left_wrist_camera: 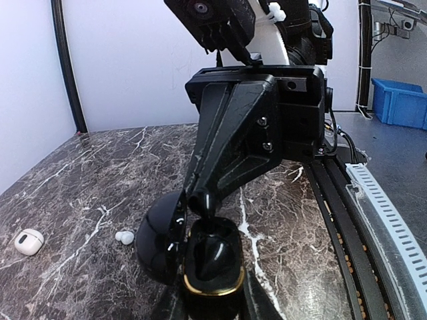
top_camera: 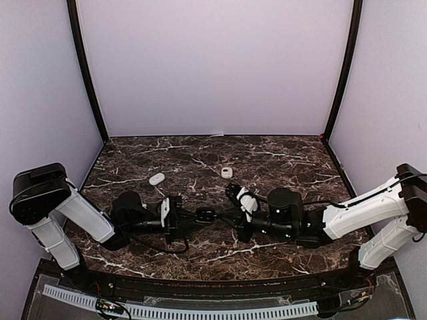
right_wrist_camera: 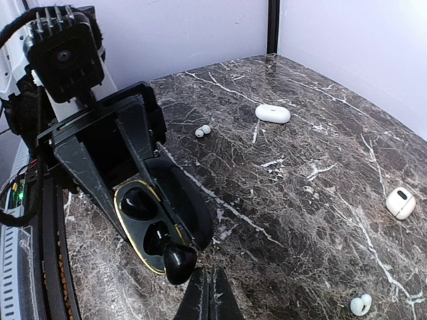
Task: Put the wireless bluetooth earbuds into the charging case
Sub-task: Adjust the right earbud in the right side groove of the charging case.
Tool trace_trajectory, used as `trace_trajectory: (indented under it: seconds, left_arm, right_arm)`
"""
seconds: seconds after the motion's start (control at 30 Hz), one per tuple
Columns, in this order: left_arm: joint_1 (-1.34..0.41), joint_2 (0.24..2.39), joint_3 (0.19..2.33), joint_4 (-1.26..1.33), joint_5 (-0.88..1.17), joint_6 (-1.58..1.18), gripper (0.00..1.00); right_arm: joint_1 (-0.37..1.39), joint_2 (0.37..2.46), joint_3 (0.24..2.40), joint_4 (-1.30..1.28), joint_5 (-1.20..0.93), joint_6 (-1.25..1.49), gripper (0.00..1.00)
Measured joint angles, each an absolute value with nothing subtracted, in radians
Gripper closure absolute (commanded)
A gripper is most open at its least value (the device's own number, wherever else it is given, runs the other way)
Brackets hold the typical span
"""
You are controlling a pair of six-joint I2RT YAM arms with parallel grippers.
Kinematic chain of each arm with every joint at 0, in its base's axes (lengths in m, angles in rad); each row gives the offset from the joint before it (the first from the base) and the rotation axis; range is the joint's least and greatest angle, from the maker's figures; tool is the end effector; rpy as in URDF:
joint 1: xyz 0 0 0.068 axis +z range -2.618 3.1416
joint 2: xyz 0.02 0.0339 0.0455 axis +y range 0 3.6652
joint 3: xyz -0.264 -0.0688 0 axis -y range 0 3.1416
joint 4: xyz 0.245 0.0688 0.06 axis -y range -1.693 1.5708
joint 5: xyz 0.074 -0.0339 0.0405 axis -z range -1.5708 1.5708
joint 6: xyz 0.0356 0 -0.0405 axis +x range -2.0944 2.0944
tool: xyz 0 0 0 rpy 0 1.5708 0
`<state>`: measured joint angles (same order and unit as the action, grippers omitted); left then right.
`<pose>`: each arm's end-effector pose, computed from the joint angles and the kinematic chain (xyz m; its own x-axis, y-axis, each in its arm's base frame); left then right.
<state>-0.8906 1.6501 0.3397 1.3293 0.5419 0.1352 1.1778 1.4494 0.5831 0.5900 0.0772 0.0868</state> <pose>0.1533 -0.2187 0.1574 0.1453 0.0040 -0.9894 0.9798 0.1386 0.1444 0.1166 0.2740 0.1979 -0.1815 -0.2120 -0.9603 -0.8802 0.4705 0.0624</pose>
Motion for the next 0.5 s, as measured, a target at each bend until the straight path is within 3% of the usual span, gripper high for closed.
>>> trace_trajectory:
  seconds: [0.5]
  left_arm:
    - [-0.896,1.650,0.345,1.329,0.542,0.136,0.89]
  right_arm:
    - [1.171,1.450,0.583,0.573,-0.034,0.062,1.00]
